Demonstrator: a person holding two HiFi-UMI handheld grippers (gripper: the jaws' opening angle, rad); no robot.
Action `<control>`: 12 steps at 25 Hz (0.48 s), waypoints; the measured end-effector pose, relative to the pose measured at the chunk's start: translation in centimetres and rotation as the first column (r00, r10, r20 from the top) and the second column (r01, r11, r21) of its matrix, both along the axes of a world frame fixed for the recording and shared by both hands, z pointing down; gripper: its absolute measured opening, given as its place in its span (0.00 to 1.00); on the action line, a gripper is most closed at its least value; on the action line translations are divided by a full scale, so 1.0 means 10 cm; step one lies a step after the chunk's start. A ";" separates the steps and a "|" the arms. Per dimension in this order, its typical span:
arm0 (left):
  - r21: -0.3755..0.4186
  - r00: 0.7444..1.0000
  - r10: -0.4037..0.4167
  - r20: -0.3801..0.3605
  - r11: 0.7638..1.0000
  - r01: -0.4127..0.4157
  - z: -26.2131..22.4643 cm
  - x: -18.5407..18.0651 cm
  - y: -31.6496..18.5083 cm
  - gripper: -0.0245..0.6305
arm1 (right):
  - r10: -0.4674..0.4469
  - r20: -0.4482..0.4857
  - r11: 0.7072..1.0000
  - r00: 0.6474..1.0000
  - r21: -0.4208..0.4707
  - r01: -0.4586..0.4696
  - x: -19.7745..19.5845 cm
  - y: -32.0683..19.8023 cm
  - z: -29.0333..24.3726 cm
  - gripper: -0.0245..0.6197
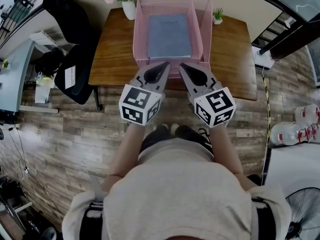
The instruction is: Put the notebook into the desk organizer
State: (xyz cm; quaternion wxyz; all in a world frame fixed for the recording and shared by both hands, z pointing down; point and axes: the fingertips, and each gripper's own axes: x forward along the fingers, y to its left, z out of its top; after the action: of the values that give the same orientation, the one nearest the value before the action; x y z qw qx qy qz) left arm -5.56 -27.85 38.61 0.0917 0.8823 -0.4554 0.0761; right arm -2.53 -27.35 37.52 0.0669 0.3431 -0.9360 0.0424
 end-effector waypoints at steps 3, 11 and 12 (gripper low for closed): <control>0.005 1.000 0.006 -0.007 1.000 -0.006 -0.02 0.01 -0.01 0.05 | -0.001 0.006 1.000 1.000 -0.008 0.001 -0.01 -0.02 0.02 0.04; -0.006 1.000 0.003 -0.016 1.000 -0.003 0.01 0.00 -0.02 0.05 | -0.006 -0.002 1.000 1.000 -0.006 0.006 -0.03 -0.04 0.02 0.04; -0.008 1.000 0.003 -0.021 1.000 -0.004 0.01 0.00 -0.02 0.05 | -0.007 -0.002 1.000 1.000 -0.006 0.007 -0.03 -0.04 0.02 0.04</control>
State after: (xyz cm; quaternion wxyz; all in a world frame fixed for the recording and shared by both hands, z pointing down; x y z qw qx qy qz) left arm -5.58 -28.06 38.69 0.1001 0.8834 -0.4526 0.0689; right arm -2.83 -27.75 37.68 0.0691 0.3397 -0.9369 0.0444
